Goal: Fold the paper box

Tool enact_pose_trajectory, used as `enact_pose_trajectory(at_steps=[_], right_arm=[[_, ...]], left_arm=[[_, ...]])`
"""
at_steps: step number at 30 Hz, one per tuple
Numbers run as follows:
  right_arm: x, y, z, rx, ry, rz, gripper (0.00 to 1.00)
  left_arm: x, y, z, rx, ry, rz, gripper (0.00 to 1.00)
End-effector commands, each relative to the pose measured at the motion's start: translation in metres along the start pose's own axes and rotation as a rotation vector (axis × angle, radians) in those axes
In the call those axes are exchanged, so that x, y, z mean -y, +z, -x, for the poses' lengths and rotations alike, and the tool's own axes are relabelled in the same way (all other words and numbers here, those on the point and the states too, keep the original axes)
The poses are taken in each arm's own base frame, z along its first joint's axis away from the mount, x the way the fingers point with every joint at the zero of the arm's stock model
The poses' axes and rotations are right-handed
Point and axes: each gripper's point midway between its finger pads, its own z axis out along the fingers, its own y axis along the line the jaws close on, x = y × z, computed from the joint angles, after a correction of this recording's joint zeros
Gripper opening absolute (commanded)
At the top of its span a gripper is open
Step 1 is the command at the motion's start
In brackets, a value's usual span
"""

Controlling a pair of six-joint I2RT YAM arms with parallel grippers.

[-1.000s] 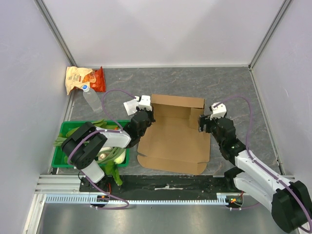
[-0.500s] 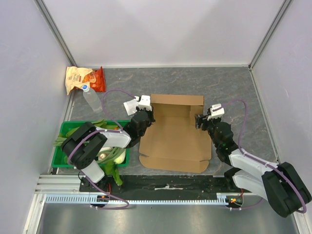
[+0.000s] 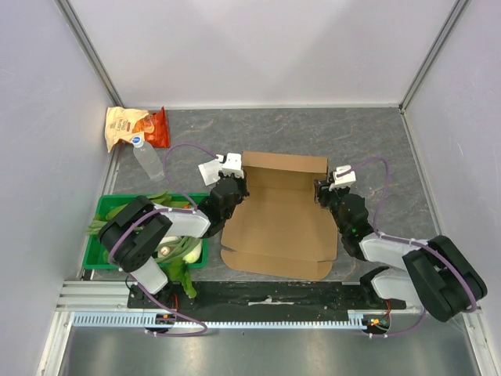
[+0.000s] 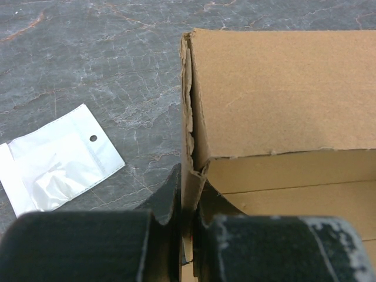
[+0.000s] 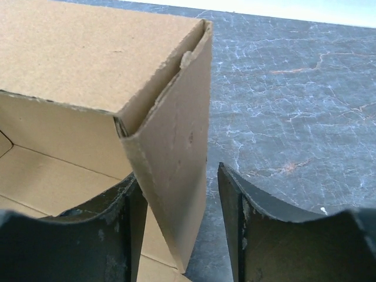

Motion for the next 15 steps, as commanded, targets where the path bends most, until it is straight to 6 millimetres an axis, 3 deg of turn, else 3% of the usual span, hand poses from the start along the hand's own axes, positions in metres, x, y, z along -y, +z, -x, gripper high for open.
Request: enact_pose_trajectory(at_steps=[1, 11, 13, 14, 15], right_arm=[[-0.004, 0.014, 0.036, 0.126, 0.026, -0.010, 0.55], [0.014, 0.029, 0.024, 0.101, 0.034, -0.181, 0.26], [0.013, 0.033, 0.021, 0.086, 0.028, -0.195, 0.18], [0.012, 0.036, 0.010, 0.048, 0.010, -0.200, 0.14], [0.007, 0.040, 0.010, 0.043, 0.004, -0.199, 0.03]], left_arm=[[0.005, -0.002, 0.020, 0.050, -0.011, -0.012, 0.02], [0.008, -0.003, 0.020, 0.051, -0.042, -0.016, 0.02], [0.006, -0.003, 0.020, 0.053, -0.050, -0.002, 0.02], [0.006, -0.003, 0.021, 0.056, -0.065, 0.006, 0.02], [0.005, -0.002, 0.023, 0.059, -0.073, 0.023, 0.02]])
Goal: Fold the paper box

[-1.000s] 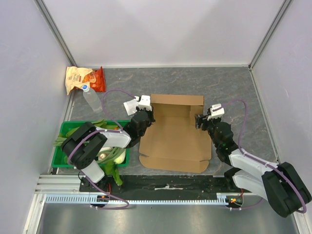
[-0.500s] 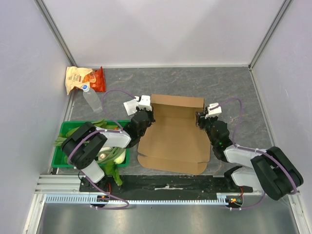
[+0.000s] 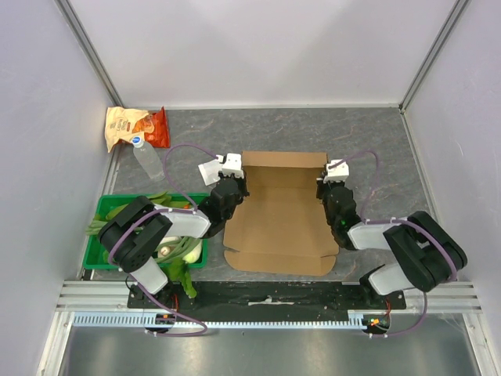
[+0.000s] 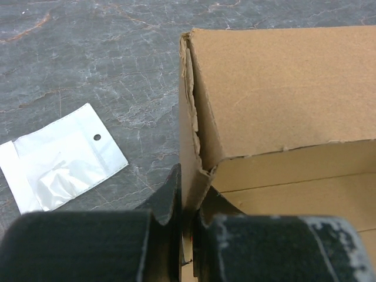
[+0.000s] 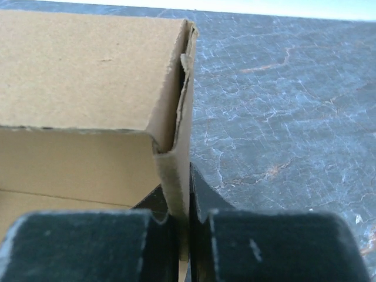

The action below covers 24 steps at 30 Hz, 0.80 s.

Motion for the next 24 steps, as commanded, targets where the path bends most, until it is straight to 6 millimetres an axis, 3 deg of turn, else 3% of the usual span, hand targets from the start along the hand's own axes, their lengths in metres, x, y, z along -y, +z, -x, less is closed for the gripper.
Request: enact_pose_trajectory(at_steps=[1, 4, 5, 6, 8, 9, 14, 19, 20, 21, 23, 24], right_arm=[[0.003, 0.014, 0.014, 0.042, 0.017, -0.118, 0.00], [0.002, 0.012, 0.006, 0.030, 0.014, -0.246, 0.00], [0.030, -0.002, -0.004, 0.005, 0.004, -0.475, 0.00], [0.018, -0.006, 0.001, 0.021, 0.023, -0.516, 0.00], [0.028, -0.020, -0.007, 0.019, 0.009, -0.671, 0.00], [0.020, -0.019, -0.003, 0.029, 0.018, -0.690, 0.00], [0.021, -0.026, -0.013, 0.036, 0.032, -0.748, 0.00], [0.017, -0.024, -0.014, 0.017, -0.017, -0.629, 0.00], [0.016, -0.025, -0.009, 0.017, -0.017, -0.602, 0.02], [0.017, -0.027, -0.011, 0.003, -0.026, -0.585, 0.25], [0.009, -0.027, -0.014, -0.056, -0.012, -0.475, 0.45], [0.009, -0.029, -0.015, -0.071, -0.007, -0.458, 0.50]], left_arm=[[0.007, -0.002, 0.020, 0.045, -0.074, 0.019, 0.02], [0.012, -0.003, 0.021, 0.048, -0.095, 0.040, 0.02], [0.013, -0.004, 0.022, 0.049, -0.106, 0.050, 0.02], [0.011, -0.004, 0.025, 0.060, -0.119, 0.075, 0.02], [0.015, -0.007, 0.029, 0.081, -0.145, 0.079, 0.02], [0.015, -0.008, 0.031, 0.093, -0.150, 0.089, 0.02], [0.018, -0.008, 0.030, 0.094, -0.162, 0.099, 0.02], [0.016, -0.009, 0.027, 0.090, -0.151, 0.100, 0.02], [0.016, -0.009, 0.026, 0.087, -0.151, 0.099, 0.02], [0.019, -0.008, 0.025, 0.079, -0.146, 0.092, 0.02], [0.017, -0.007, 0.022, 0.068, -0.148, 0.098, 0.02], [0.017, -0.007, 0.021, 0.067, -0.148, 0.102, 0.02]])
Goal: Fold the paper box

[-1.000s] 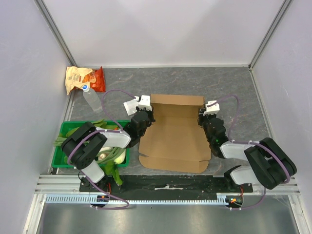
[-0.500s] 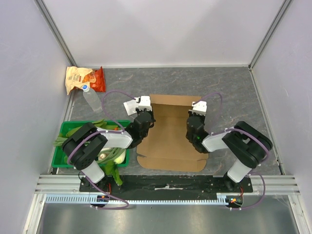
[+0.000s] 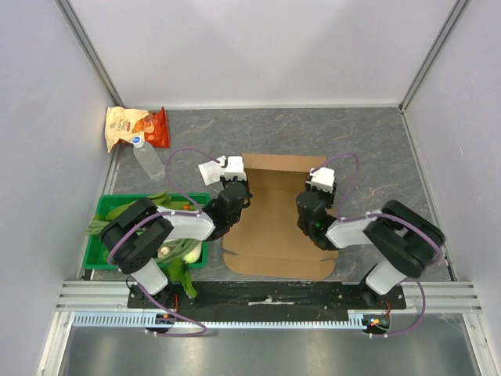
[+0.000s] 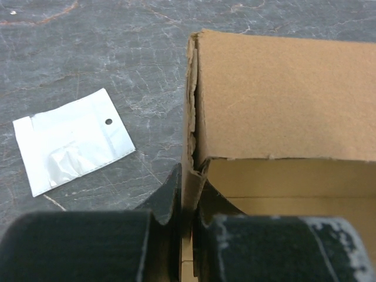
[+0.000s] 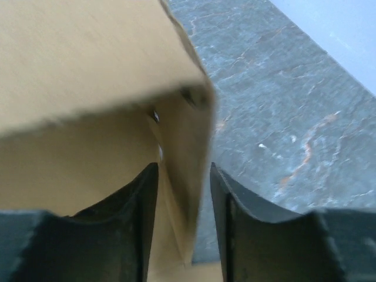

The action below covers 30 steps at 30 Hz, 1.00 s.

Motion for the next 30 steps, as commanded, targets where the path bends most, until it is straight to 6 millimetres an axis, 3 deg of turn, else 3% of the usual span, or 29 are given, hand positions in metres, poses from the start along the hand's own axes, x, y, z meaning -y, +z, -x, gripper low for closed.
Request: enact_pose_trajectory(at_steps=[1, 4, 7, 9, 10, 12, 16, 19, 23, 24, 25, 26, 27, 28, 30], right_arm=[[0.013, -0.008, 0.000, -0.085, -0.018, 0.089, 0.55], [0.022, -0.019, -0.007, -0.157, -0.044, 0.140, 0.80], [0.025, -0.031, -0.006, -0.234, -0.008, 0.181, 0.93], [0.017, -0.040, -0.006, -0.283, 0.006, 0.256, 0.98], [0.023, -0.045, -0.008, -0.315, -0.017, 0.268, 0.98], [0.012, -0.053, -0.002, -0.348, 0.016, 0.359, 0.98], [0.028, -0.069, 0.017, -0.358, 0.080, 0.414, 0.98], [0.041, -0.078, 0.031, -0.338, 0.155, 0.429, 0.98], [0.056, -0.084, 0.031, -0.416, 0.231, 0.367, 0.98], [0.062, -0.084, 0.028, -0.451, 0.238, 0.329, 0.98], [0.068, -0.090, 0.015, -0.560, 0.223, 0.285, 0.98], [0.075, -0.087, 0.007, -0.620, 0.230, 0.245, 0.98], [0.077, -0.091, -0.004, -0.694, 0.224, 0.241, 0.98], [0.068, -0.106, -0.013, -0.802, 0.261, 0.303, 0.98], [0.083, -0.114, -0.023, -0.867, 0.278, 0.258, 0.98]], left_arm=[[0.019, 0.000, 0.021, 0.048, -0.123, -0.026, 0.02], [0.020, 0.000, 0.019, 0.040, -0.117, -0.029, 0.02], [0.019, 0.001, 0.015, 0.036, -0.107, -0.022, 0.03], [0.018, 0.000, 0.014, 0.034, -0.103, -0.025, 0.16], [0.018, 0.000, 0.015, 0.034, -0.101, -0.029, 0.29], [0.021, -0.004, 0.016, 0.032, -0.101, -0.056, 0.40], [0.021, -0.011, 0.018, 0.019, -0.109, -0.081, 0.71], [0.018, -0.020, 0.021, 0.007, -0.117, -0.100, 0.73], [0.014, -0.037, 0.024, -0.043, -0.157, -0.142, 0.75], [0.004, -0.041, 0.014, -0.093, -0.140, -0.124, 0.75], [0.000, -0.049, 0.028, -0.082, -0.175, -0.134, 0.75], [-0.006, -0.055, 0.023, -0.114, -0.180, -0.140, 0.75], [-0.026, -0.060, 0.007, -0.191, -0.163, -0.096, 0.75], [-0.025, -0.075, 0.019, -0.200, -0.238, -0.157, 0.74], [-0.037, -0.090, 0.019, -0.243, -0.279, -0.190, 0.71]])
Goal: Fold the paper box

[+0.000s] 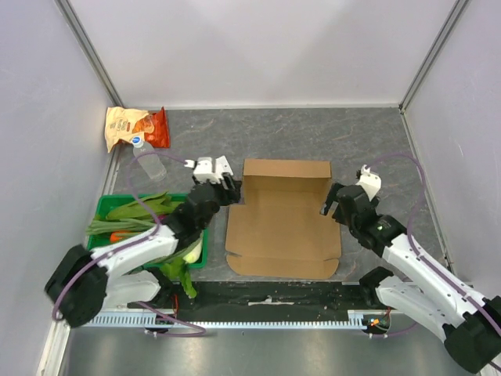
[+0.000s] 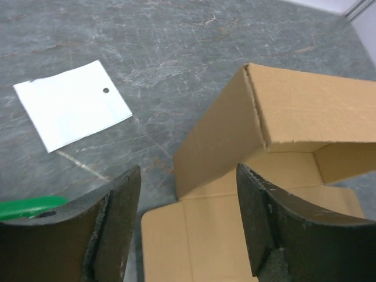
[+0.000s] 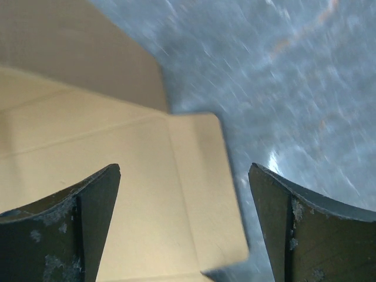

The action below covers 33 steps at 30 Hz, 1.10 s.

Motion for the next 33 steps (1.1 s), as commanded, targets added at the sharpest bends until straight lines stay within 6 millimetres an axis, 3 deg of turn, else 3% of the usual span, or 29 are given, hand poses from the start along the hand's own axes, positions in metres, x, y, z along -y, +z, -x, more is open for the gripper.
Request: enact_pose_trajectory(at_steps=[1, 3, 4, 5, 8, 11, 14, 16, 18, 19, 20, 22, 23, 24, 25, 26, 28, 29, 33], right_arm=[[0.028, -0.022, -0.055, -0.289, 0.087, -0.063, 0.98], [0.031, -0.027, -0.071, -0.340, 0.129, -0.062, 0.98], [0.034, -0.028, -0.089, -0.397, 0.133, -0.062, 0.98], [0.024, -0.035, -0.107, -0.495, 0.159, -0.009, 0.96], [0.023, -0.043, -0.142, -0.659, 0.142, 0.018, 0.90], [0.029, -0.047, -0.151, -0.693, 0.104, 0.014, 0.81], [0.029, -0.049, -0.157, -0.726, 0.108, 0.014, 0.79], [0.032, -0.054, -0.172, -0.810, 0.109, -0.007, 0.76], [0.030, -0.057, -0.180, -0.869, 0.090, 0.005, 0.58], [0.026, -0.058, -0.176, -0.870, 0.080, 0.018, 0.43], [0.024, -0.059, -0.174, -0.868, 0.074, 0.028, 0.38], [0.015, -0.058, -0.159, -0.832, 0.074, 0.053, 0.29], [0.011, -0.058, -0.154, -0.818, 0.071, 0.065, 0.23], [0.007, -0.058, -0.147, -0.805, 0.069, 0.077, 0.17], [-0.005, -0.057, -0.130, -0.773, 0.070, 0.105, 0.05], [-0.012, -0.060, -0.123, -0.771, 0.075, 0.126, 0.00], [-0.027, -0.063, -0.104, -0.756, 0.082, 0.158, 0.00], [-0.034, -0.066, -0.099, -0.759, 0.095, 0.178, 0.00], [-0.046, -0.072, -0.090, -0.786, 0.125, 0.218, 0.00]], left_arm=[[-0.004, -0.052, -0.010, -0.150, -0.128, -0.151, 0.63], [0.007, -0.070, -0.005, -0.155, -0.140, -0.239, 0.56], [0.018, -0.082, -0.012, -0.201, -0.144, -0.321, 0.56], [0.028, -0.094, -0.002, -0.179, -0.151, -0.386, 0.56], [0.053, -0.118, -0.001, -0.236, -0.156, -0.551, 0.59], [0.076, -0.135, 0.001, -0.292, -0.127, -0.706, 0.59], [0.095, -0.150, -0.001, -0.345, -0.070, -0.856, 0.57], [0.107, -0.156, -0.009, -0.408, -0.029, -0.944, 0.56], [0.117, -0.161, -0.020, -0.450, 0.015, -0.996, 0.53], [0.121, -0.161, -0.020, -0.438, 0.038, -1.001, 0.53], [0.132, -0.171, -0.028, -0.443, 0.073, -1.041, 0.53], [0.136, -0.166, -0.038, -0.388, 0.179, -1.024, 0.57], [0.143, -0.173, -0.047, -0.384, 0.227, -1.052, 0.59], [0.145, -0.171, -0.052, -0.356, 0.298, -1.060, 0.69], [0.145, -0.158, -0.059, -0.346, 0.345, -0.995, 0.73], [0.154, -0.165, -0.069, -0.353, 0.394, -1.014, 0.81], [0.163, -0.156, -0.074, -0.310, 0.504, -0.966, 0.89], [0.171, -0.161, -0.094, -0.337, 0.556, -0.988, 0.90], [0.176, -0.147, -0.122, -0.293, 0.824, -0.948, 0.95]])
